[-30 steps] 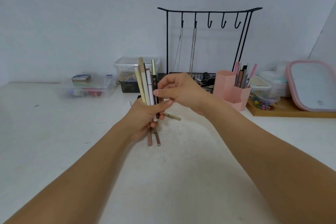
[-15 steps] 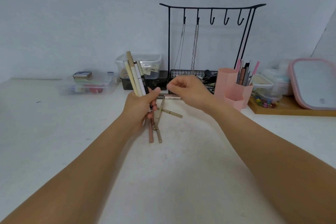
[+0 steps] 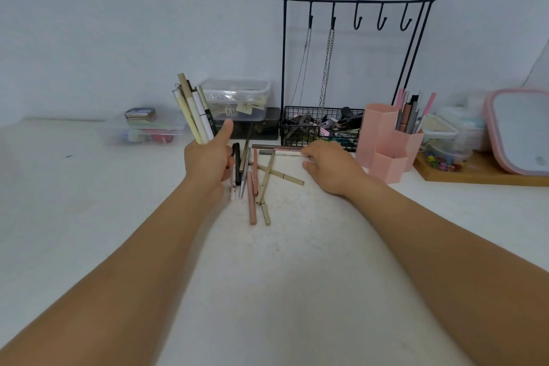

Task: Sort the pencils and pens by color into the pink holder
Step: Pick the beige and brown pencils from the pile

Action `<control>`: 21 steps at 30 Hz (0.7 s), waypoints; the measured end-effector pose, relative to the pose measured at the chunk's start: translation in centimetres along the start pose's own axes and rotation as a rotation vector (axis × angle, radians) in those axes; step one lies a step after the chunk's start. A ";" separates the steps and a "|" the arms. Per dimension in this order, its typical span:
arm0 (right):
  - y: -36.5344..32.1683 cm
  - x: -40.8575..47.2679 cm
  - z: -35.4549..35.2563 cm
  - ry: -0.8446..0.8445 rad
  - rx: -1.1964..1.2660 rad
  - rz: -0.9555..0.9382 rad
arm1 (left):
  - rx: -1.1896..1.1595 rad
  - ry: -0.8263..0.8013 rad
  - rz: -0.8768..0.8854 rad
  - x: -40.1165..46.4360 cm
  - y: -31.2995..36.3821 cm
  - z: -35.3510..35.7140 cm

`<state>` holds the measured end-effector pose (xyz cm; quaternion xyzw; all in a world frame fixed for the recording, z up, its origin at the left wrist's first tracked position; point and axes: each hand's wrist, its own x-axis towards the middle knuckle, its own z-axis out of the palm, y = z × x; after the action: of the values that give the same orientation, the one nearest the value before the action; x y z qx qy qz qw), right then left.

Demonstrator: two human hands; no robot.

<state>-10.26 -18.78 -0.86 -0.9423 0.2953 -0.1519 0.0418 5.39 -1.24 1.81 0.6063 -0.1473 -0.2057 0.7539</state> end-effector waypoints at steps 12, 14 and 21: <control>-0.2 0.3 -1.1 0.097 0.251 0.148 | 0.047 -0.109 -0.009 -0.9 -0.5 0.4; -0.7 0.2 -1.3 0.101 0.444 0.179 | 0.028 -0.177 0.023 -1.4 -0.4 0.6; -5.0 -0.5 -5.1 -0.016 1.129 0.065 | 0.058 -0.290 0.091 -2.3 -0.3 1.1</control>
<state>-9.50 -14.35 4.72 -0.7651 0.1969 -0.2779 0.5464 2.87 -1.13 1.86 0.5844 -0.2878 -0.2524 0.7155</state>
